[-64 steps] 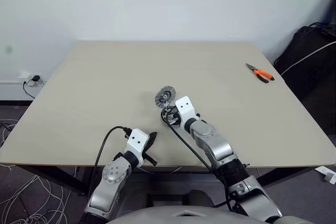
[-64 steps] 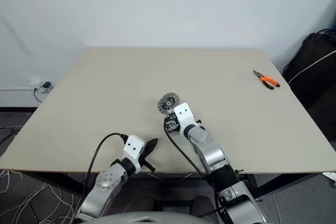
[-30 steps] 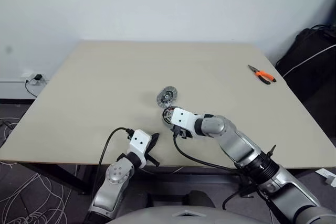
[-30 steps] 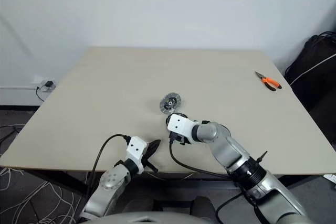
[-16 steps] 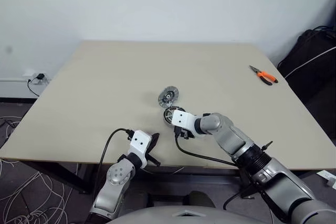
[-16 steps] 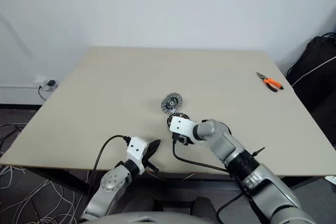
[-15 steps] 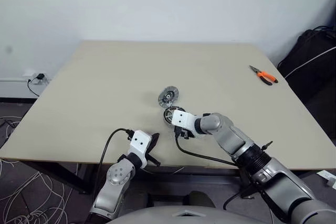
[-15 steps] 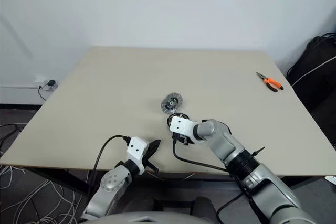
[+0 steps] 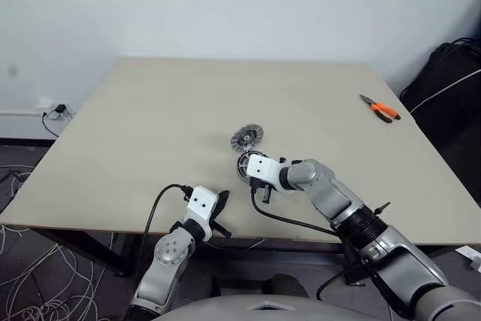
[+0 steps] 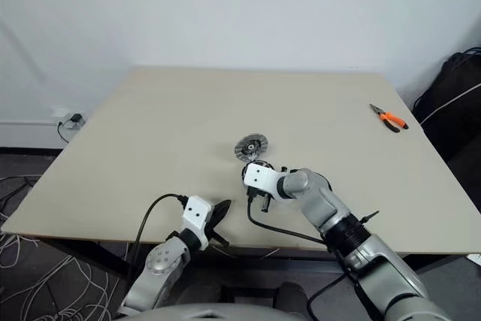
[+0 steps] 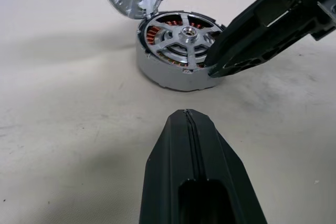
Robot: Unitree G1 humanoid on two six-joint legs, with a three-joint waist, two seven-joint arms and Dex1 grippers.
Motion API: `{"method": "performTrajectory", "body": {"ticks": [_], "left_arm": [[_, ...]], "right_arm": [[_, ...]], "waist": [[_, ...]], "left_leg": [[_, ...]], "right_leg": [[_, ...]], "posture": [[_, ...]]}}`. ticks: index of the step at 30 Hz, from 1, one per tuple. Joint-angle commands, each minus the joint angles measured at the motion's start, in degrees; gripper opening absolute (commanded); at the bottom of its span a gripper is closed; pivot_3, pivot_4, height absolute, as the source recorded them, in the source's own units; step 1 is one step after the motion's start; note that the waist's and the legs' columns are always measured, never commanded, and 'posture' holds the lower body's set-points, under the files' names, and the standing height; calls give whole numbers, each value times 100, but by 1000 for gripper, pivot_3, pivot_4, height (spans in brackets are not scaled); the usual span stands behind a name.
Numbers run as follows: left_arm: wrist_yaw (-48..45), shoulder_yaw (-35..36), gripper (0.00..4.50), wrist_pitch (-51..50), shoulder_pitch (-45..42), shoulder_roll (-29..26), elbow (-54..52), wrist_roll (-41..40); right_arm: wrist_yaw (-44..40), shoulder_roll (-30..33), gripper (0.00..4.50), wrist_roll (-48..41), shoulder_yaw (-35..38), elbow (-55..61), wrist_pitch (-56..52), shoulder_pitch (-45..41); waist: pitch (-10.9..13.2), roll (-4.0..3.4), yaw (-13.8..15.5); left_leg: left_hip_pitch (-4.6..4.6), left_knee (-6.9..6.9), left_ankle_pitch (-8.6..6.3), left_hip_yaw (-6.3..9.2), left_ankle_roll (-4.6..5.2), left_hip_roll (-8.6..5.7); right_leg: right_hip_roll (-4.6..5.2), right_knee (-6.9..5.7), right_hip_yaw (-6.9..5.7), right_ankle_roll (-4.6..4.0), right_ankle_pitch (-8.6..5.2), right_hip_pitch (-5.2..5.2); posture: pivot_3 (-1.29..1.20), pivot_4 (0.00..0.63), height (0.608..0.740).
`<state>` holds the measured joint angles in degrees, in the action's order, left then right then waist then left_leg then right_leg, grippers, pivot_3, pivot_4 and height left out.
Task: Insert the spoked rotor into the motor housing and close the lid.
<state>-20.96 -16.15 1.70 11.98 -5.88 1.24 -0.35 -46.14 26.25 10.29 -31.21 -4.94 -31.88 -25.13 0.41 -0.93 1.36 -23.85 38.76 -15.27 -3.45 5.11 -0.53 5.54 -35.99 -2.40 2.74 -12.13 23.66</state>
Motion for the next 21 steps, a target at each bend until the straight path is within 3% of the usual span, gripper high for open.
{"method": "performTrajectory", "body": {"ticks": [1, 4, 7, 11, 16, 19, 21], "left_arm": [[15, -9, 0, 51, -15, 43, -247, -67], [23, -6, 0, 50, 36, 38, -278, -75], [29, -8, 0, 44, 76, 45, -291, -80], [0, -32, 0, 13, 67, 42, -280, -84], [-55, -50, 0, -27, -14, 16, -263, -73], [-77, -32, 0, -42, -39, -13, -275, -80], [-75, -29, 0, -48, -38, -26, -284, -76]], "right_arm": [[-133, 144, 0, -454, 702, 1186, -853, 244], [-165, 278, 0, -764, 995, 2004, -1572, 617], [283, 12, 0, -965, 1370, 2747, -2602, 1056], [1073, -969, 0, -1153, 1709, 3237, -3686, 1342], [1936, -2186, 0, -1273, 1982, 2982, -4479, 1211], [2164, -2436, 0, -1355, 2024, 2733, -4536, 1091], [2252, -2422, 725, -1403, 1987, 2533, -4397, 1058]], "waist": [[0, 0, 30], [0, -1, 46], [1, -1, 55], [2, -4, 27], [5, -8, 1], [5, -8, -20], [5, -8, -23]], "left_leg": [[-6, 0, 0, 0, 0, 0], [-21, 0, -3, 2, 3, 0], [-27, 0, -5, 2, 4, 0], [-27, 0, -5, 4, 4, 5], [-24, -1, -5, 6, 3, 4], [-24, 0, -4, 4, 3, 1], [-23, 0, -4, 3, 3, -2]], "right_leg": [[1, 2, 2, 0, 0, 4], [6, 10, 8, -3, -2, 17], [7, 12, 9, -4, -3, 22], [6, 3, 7, -3, -2, 25], [3, -5, -2, -1, 1, 24], [1, -4, -8, 1, 3, 23], [0, 0, -10, 2, 3, 22]], "posture": [[0, 0, 740], [0, 0, 740], [0, 0, 740], [0, 0, 740], [0, 0, 740], [0, 0, 740], [0, 0, 740]]}}
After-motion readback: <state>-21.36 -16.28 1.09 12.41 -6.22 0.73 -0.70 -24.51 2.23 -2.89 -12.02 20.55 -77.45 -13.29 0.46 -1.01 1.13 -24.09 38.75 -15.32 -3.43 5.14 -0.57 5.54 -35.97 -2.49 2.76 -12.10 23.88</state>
